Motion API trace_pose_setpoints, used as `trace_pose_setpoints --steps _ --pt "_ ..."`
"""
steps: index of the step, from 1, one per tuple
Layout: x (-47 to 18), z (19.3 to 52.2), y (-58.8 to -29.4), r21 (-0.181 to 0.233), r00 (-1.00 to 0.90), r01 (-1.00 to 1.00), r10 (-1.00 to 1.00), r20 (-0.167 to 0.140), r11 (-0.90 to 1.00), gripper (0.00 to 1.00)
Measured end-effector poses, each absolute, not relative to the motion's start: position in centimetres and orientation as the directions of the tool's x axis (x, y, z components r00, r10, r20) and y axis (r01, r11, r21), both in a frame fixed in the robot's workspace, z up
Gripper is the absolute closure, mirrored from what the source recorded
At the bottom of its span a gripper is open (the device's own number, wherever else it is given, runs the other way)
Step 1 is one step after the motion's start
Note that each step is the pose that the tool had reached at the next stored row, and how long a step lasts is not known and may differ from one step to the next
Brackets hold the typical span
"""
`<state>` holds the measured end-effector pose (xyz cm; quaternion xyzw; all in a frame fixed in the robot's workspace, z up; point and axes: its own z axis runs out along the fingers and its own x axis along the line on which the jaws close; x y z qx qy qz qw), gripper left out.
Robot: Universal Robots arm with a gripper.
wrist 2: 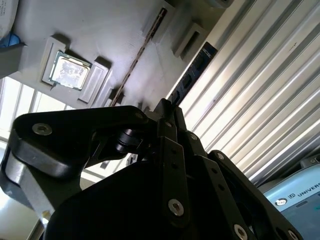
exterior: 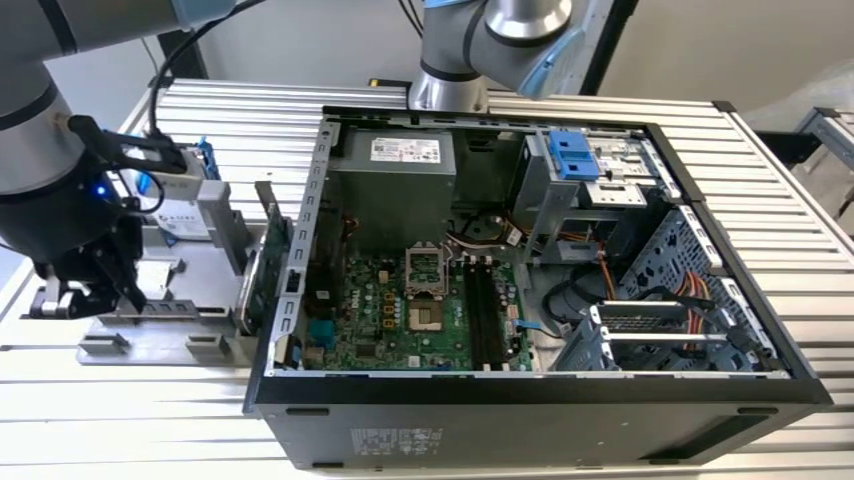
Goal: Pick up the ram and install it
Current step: 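Pick up the ram and move it above insertion slot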
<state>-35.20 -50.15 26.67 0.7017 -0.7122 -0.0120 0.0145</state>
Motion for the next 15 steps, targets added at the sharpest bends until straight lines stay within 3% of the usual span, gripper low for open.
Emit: trace_pose_setpoints --steps 15 --pt "-35.2 28.0 -50.1 0.037 -0.015 -0.999 -1.0 0.004 0.015 1.0"
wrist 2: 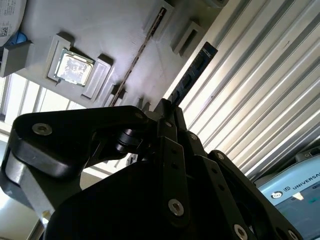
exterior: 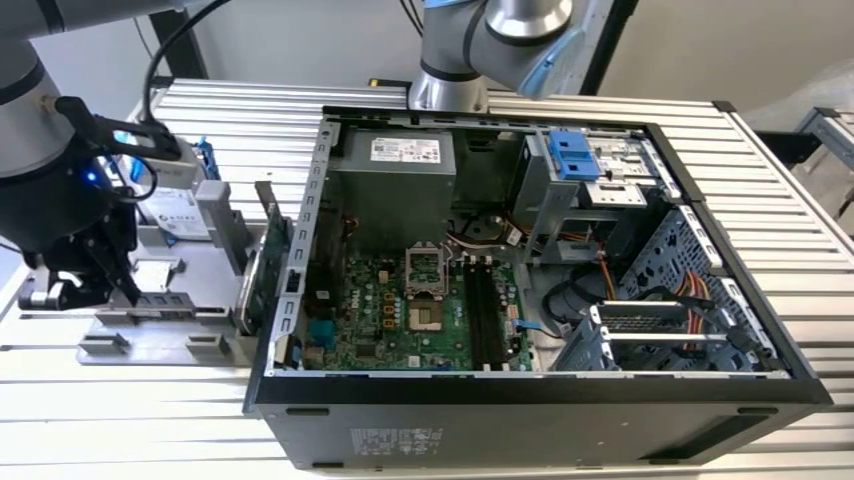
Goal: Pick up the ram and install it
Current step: 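Pick up the ram and move it above insertion slot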
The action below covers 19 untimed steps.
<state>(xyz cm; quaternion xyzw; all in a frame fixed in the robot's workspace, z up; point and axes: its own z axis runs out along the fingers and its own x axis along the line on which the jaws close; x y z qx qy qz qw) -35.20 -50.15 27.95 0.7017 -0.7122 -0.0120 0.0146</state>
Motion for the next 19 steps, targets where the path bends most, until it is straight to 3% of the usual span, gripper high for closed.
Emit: trace_pose_setpoints --steps 19 --pt "-35.2 29.5 -50.1 0.037 -0.015 -0.999 -1.0 0.004 0.015 1.0"
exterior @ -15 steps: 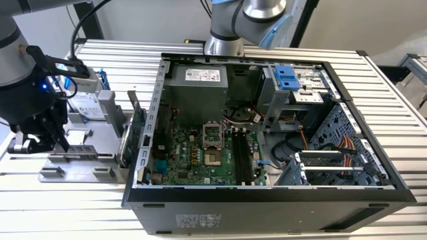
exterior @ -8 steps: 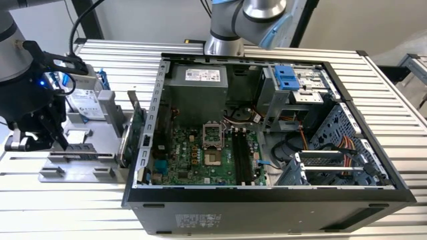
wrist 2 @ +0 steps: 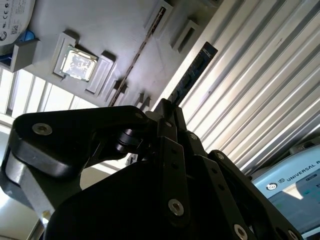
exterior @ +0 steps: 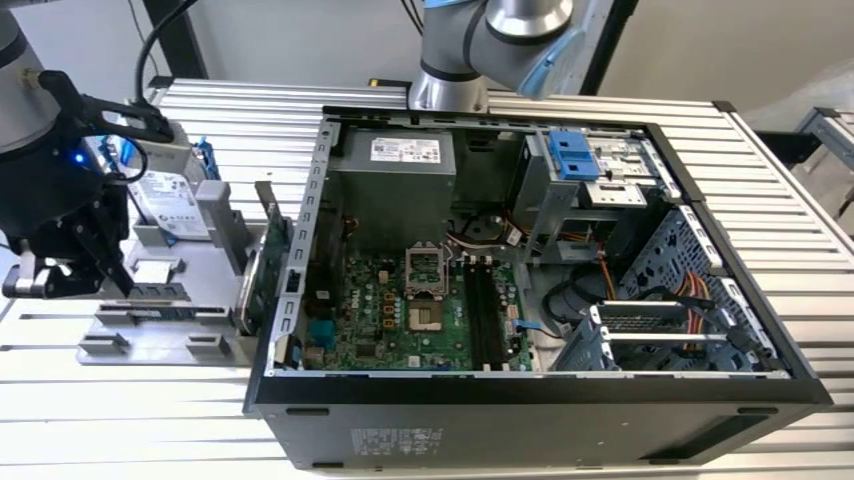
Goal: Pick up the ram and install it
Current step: 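Pick up the ram and move it above insertion slot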
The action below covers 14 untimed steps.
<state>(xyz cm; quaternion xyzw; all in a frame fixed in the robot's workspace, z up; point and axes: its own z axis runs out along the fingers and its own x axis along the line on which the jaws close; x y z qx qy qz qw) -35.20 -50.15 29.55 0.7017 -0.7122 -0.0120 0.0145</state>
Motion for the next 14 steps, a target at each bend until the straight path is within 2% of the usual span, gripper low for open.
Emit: trace_pose_setpoints --steps 14 --pt "-35.2 30.7 -50.1 0.037 -0.015 -0.999 -1.0 0.004 0.015 1.0"
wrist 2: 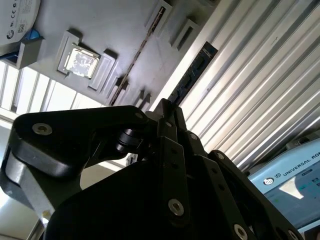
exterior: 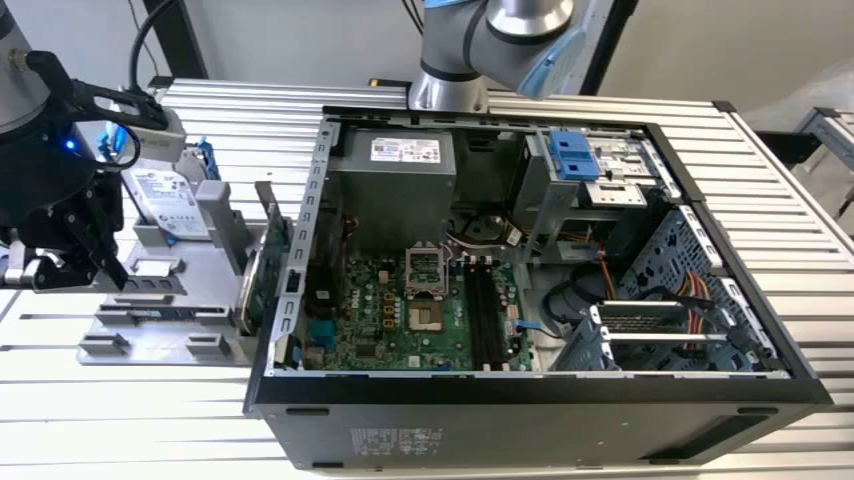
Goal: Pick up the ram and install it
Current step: 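Pick up the ram and move it above insertion slot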
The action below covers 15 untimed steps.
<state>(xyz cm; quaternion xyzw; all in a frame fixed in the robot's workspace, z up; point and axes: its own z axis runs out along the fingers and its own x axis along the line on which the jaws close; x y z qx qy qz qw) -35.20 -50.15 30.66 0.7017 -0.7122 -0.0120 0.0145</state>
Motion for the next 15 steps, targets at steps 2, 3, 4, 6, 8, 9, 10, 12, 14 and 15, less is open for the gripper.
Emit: trace_pose_setpoints --steps 2,3,4,6,8,9,10,12,14,15 --pt "-35.2 30.8 -50.1 0.037 -0.015 -0.999 -1.0 0.004 0.015 1.0" --pt "-35.2 30.9 -50.1 0.037 -0.015 -0.999 -1.0 0.004 0.015 1.0" --pt "-35.2 31.0 -50.1 0.037 -0.015 -0.999 -1.0 0.004 0.015 1.0" --pt "-35.2 31.2 -50.1 0.037 -0.015 -0.999 -1.0 0.004 0.015 1.0" --pt "-35.2 31.3 -50.1 0.037 -0.015 -0.999 -1.0 0.004 0.015 1.0" --pt "-35.2 31.4 -50.1 0.037 -0.015 -0.999 -1.0 0.004 0.015 1.0" --pt "-35.2 31.5 -50.1 0.037 -0.015 -0.999 -1.0 0.004 0.015 1.0" --pt "-35.2 31.7 -50.1 0.037 -0.015 -0.999 -1.0 0.004 0.015 1.0" --pt "-35.2 31.9 -50.1 0.037 -0.015 -0.999 -1.0 0.004 0.015 1.0" --pt "-35.2 31.9 -50.1 0.037 -0.015 -0.999 -1.0 0.004 0.015 1.0"
